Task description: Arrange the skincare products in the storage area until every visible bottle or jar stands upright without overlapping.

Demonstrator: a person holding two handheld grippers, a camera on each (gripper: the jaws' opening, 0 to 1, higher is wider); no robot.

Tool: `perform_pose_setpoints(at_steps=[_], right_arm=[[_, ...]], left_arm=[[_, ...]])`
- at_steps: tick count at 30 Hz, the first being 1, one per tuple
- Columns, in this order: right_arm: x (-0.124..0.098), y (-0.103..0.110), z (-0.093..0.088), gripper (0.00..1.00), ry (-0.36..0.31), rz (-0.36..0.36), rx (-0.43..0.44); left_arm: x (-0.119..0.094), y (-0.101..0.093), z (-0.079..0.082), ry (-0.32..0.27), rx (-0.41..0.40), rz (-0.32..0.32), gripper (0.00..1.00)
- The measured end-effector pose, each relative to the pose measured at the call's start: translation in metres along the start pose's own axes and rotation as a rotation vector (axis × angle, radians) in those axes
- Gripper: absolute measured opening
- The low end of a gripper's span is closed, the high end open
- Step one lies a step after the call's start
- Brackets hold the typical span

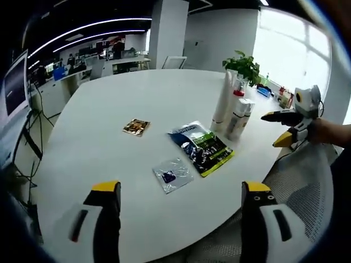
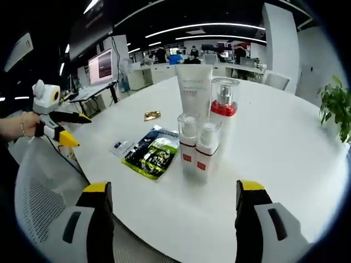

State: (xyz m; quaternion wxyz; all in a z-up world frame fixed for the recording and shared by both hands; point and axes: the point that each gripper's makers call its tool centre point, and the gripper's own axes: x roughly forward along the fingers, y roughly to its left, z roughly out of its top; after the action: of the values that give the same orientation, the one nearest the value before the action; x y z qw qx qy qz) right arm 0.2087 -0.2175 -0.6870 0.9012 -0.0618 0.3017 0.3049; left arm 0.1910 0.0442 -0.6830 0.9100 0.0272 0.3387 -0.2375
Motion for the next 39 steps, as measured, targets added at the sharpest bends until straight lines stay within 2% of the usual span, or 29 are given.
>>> perform_pose_setpoints(at_steps=[11,16,26,32,39], right_arm=[[0.0,0.003,-0.004,0.94,0.02,0.001,-0.014],[0.003,0.001,-0.006,0.95,0.032,-0.001,-0.018],[0.006,-0.004,-0.012,0.98,0.055,-0.004,-0.018],[0.006,-0.008,-0.014,0.98,0.065,-0.01,-0.013],[0.005,-0.007,-0.017,0.98,0.082,-0.011,-0.019]], left_arm=[[0.004,0.001,-0.001,0.017,0.004,0.003,0.91],[0.009,0.006,0.004,0.022,0.008,0.001,0.91],[0.027,0.02,0.023,0.031,0.048,-0.005,0.93],[0.041,0.034,0.033,0.052,0.09,-0.012,0.95],[0.056,0.041,0.042,0.084,0.134,-0.029,0.97]])
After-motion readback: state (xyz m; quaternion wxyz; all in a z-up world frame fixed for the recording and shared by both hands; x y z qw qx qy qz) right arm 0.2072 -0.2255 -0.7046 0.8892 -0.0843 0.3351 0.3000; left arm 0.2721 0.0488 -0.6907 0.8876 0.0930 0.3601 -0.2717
